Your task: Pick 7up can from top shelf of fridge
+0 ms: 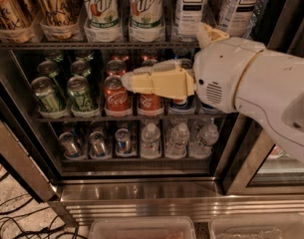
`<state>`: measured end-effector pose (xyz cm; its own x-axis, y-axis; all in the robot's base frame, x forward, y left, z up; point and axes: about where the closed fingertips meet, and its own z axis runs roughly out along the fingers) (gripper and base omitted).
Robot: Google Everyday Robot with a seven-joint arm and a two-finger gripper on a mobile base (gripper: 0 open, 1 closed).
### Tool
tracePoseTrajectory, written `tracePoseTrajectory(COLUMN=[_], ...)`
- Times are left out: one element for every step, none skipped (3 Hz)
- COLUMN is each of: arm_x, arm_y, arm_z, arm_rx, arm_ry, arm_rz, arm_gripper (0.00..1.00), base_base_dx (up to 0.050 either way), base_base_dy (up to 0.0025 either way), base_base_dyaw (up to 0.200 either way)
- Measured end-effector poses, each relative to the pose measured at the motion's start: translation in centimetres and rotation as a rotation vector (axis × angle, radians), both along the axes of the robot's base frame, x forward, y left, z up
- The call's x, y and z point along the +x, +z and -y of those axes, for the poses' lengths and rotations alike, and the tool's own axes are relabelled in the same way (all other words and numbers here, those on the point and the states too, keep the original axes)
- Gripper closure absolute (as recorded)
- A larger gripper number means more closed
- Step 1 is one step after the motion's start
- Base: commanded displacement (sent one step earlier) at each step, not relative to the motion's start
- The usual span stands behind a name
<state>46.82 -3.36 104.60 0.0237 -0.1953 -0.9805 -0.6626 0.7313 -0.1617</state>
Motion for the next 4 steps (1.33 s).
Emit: tracePoseTrajectory(arm_x=[0.06, 0.85, 0.85, 0.85], arm_y=[-0.01, -0.55, -0.55, -0.54], arm_z=[0.03, -0.36, -0.36, -0.36], arm_rx=[-0.001, 0.022, 0.022, 0.022], arm_ry=[-0.001, 0.020, 0.020, 0.020], arm_rz=[0.002, 0.022, 0.022, 0.022], arm_gripper=[0.00, 0.00, 0.00, 0.18], base_base_dx=[0.000, 0.000, 0.000, 0.000], base_base_dy=[0.00000, 0.00000, 0.00000, 0.00000], base_base_dyaw=[0.000, 0.000, 0.000, 0.000])
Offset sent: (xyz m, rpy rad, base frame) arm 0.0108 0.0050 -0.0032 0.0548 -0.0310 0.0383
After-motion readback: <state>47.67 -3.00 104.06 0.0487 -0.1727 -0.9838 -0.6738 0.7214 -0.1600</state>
